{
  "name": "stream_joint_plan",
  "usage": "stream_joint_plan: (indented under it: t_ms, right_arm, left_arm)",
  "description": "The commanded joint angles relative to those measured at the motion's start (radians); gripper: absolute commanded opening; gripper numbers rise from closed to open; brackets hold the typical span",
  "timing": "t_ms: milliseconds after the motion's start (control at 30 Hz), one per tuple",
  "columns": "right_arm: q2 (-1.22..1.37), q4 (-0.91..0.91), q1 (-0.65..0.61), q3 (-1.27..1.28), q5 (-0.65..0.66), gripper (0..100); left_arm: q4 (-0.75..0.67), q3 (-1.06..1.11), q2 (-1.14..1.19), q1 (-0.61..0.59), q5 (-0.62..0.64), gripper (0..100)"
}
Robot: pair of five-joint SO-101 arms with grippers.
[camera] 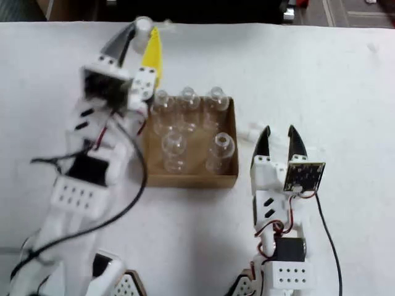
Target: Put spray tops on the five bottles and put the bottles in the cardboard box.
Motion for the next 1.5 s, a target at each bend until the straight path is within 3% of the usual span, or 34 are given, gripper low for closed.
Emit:
stream_joint_plan:
  t_ms: [0, 367, 867, 1000, 1100, 1267, 1467]
  right_arm:
    - [0.002, 0.002, -0.001, 0.006, 0.015, 15.9]
    - [0.002, 0.001, 0.001, 0.006, 0.015, 15.9]
    - [0.002, 0.002, -0.001, 0.006, 0.015, 15.9]
    - [0.002, 0.002, -0.001, 0.006, 0.015, 15.9]
    - [0.002, 0.002, -0.001, 0.006, 0.015, 15.9]
    - [0.002, 0.002, -0.001, 0.006, 0.015, 15.9]
    - [0.002, 0.002, -0.001, 0.006, 0.015, 15.9]
  left_arm:
    - [-0.049, -0.086, 0.137, 0.044, -0.124, 3]
    - [-0.044, -0.094, 0.137, 0.068, -0.127, 3]
    - [-0.064, 0.057, -0.07, 0.088, -0.127, 2]
    - [-0.203, 0.064, -0.07, 0.081, 0.008, 2]
    - [-0.207, 0.06, -0.073, 0.067, 0.107, 2]
    - [-0.212, 0.117, -0.07, -0.005, 0.083, 2]
    - [-0.215, 0.186, -0.07, -0.005, 0.083, 2]
